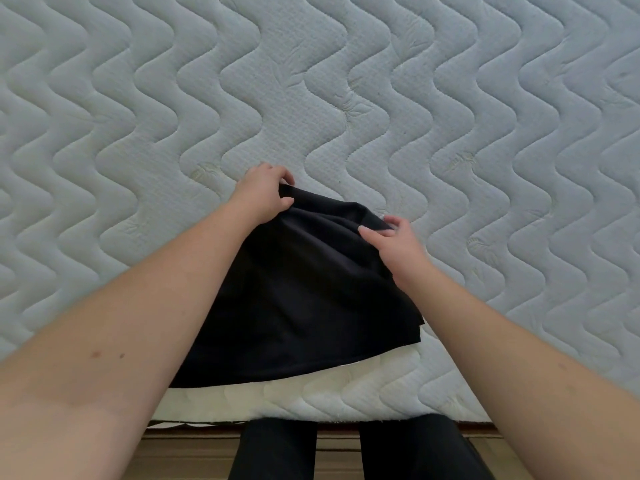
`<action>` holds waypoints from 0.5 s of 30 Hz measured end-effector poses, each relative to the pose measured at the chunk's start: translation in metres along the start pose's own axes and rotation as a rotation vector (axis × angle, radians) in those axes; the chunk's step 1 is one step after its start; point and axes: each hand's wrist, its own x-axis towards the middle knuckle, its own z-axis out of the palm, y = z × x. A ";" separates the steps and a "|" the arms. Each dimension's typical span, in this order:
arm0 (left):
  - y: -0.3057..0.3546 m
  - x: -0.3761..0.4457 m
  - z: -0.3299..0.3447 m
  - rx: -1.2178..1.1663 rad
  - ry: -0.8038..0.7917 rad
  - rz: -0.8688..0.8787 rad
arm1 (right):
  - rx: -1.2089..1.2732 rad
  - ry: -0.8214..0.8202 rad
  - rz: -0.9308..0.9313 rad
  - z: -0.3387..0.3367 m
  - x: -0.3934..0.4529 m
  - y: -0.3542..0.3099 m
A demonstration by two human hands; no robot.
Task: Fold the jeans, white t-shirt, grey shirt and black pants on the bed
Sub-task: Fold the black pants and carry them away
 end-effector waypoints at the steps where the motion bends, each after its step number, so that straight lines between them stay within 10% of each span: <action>1: 0.000 0.000 0.001 -0.001 0.009 -0.001 | 0.005 0.036 -0.056 0.001 0.001 -0.004; 9: -0.003 0.010 0.004 -0.035 0.082 -0.066 | 0.536 0.080 -0.016 -0.008 0.013 -0.032; 15: -0.006 0.014 0.008 -0.129 0.148 -0.072 | -0.016 0.126 0.038 -0.003 0.011 -0.017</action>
